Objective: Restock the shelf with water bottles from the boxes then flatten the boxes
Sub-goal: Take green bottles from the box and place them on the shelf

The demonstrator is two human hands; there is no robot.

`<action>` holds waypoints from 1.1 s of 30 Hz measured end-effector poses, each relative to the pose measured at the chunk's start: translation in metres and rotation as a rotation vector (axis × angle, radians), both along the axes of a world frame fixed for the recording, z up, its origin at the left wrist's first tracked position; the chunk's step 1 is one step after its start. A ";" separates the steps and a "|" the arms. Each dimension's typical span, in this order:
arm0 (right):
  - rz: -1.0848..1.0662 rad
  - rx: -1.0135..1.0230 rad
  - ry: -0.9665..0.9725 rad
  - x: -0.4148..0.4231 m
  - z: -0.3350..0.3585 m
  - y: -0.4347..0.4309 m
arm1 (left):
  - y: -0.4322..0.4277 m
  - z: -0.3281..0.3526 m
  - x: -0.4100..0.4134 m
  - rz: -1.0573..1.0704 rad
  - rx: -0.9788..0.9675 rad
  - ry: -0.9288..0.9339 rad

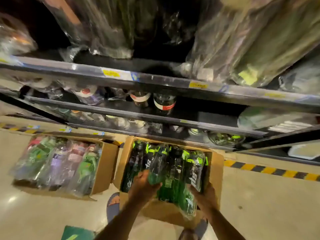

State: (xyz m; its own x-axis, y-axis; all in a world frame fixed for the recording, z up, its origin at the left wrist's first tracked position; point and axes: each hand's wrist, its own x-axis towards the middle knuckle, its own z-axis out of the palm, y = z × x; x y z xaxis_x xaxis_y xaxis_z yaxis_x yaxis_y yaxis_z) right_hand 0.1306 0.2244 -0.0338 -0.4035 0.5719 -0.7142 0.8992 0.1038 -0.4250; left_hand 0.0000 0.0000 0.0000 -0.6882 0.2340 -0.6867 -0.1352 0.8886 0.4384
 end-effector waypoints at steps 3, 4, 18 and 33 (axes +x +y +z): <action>-0.050 0.009 0.017 -0.009 -0.053 -0.006 | 0.011 -0.063 -0.013 -0.002 0.000 -0.016; -0.023 0.034 -0.023 -0.012 -0.063 -0.009 | 0.013 -0.079 -0.018 0.026 -0.011 -0.047; -0.184 -0.085 -0.057 0.020 -0.030 -0.034 | -0.004 -0.098 0.000 0.400 0.002 -0.195; 0.006 -0.184 0.245 0.003 0.413 -0.167 | -0.175 0.386 0.027 0.655 0.668 -0.275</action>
State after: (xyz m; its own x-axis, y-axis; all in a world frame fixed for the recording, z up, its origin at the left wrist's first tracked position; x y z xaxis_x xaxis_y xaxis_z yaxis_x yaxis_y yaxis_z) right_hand 0.1341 0.0571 0.3794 -0.5799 0.4387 -0.6865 0.7670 0.0099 -0.6416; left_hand 0.0272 -0.1754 0.3856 -0.6563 0.2618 -0.7077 -0.6871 0.1802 0.7039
